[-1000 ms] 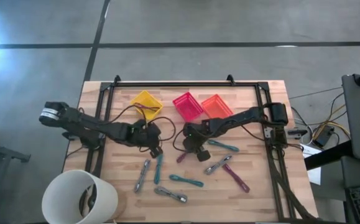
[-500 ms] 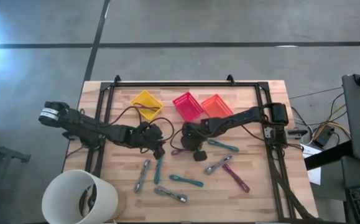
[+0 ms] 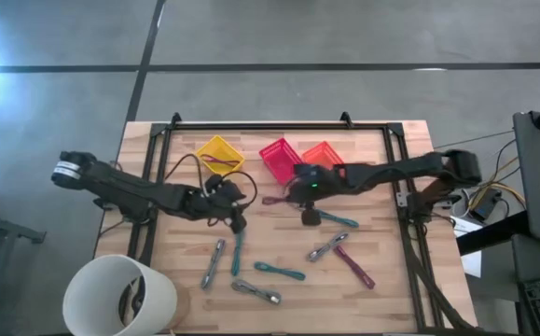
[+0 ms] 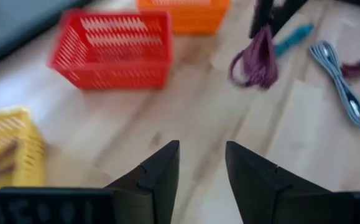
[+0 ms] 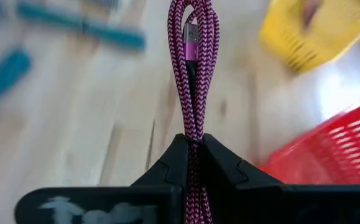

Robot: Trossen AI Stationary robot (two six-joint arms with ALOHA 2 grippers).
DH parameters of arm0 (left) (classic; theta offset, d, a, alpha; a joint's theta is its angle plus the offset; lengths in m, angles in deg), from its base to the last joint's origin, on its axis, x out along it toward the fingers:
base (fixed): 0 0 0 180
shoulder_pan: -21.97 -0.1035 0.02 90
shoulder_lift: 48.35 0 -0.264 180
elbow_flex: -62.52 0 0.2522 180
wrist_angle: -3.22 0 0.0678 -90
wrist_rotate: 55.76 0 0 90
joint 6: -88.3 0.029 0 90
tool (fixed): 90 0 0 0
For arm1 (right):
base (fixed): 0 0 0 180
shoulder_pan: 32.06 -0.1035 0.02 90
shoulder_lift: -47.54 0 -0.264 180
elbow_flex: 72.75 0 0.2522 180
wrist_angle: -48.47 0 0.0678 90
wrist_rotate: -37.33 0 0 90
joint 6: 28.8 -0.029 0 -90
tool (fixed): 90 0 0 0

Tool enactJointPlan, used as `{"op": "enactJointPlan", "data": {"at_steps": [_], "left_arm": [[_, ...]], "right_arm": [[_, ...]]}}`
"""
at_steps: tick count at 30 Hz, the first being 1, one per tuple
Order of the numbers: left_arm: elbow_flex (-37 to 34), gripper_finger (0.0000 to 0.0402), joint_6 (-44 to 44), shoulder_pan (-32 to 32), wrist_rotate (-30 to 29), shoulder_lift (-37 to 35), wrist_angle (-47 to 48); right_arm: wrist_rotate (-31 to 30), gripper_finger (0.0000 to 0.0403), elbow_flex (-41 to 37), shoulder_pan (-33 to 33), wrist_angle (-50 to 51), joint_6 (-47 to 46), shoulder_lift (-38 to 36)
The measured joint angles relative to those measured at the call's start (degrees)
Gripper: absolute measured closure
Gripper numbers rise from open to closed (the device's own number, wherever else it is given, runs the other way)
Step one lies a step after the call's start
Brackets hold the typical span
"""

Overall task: Pick & Place USB Port
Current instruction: Put the top black violet USB cable into the yellow bin

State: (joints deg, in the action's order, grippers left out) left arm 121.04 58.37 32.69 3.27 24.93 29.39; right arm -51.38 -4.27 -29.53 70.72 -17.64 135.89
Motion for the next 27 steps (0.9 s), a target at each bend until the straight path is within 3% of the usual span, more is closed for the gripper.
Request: {"op": "enactJointPlan", "data": {"at_steps": [5,9,15,18,21,27], "left_arm": [[-1.0,0.0250,6.5,0.3,-2.6,-2.0,-2.5],[-6.9,0.0250,13.3,0.4,-4.0,-1.2,-20.1],[-19.3,0.0250,19.4,0.3,0.7,2.3,-56.7],[-23.1,0.0250,18.5,0.2,0.5,4.5,-68.8],[-24.0,0.0250,18.0,0.1,0.7,6.8,-73.9],[-20.0,0.0250,22.9,0.0,1.5,11.1,-74.0]], "right_arm": [[0.3,0.0378,-14.6,0.6,-29.9,-6.4,-4.1],[0.5,0.0378,-19.4,0.6,-43.4,-8.9,-3.4],[0.2,0.0378,-19.2,0.7,-44.1,-10.1,-2.2],[0.3,0.0378,-17.8,0.7,-44.6,-10.2,-1.9],[0.3,0.0378,-16.3,0.7,-44.3,-10.2,-1.8],[2.1,0.0378,-14.3,0.7,-44.2,-12.3,-1.8]]}}
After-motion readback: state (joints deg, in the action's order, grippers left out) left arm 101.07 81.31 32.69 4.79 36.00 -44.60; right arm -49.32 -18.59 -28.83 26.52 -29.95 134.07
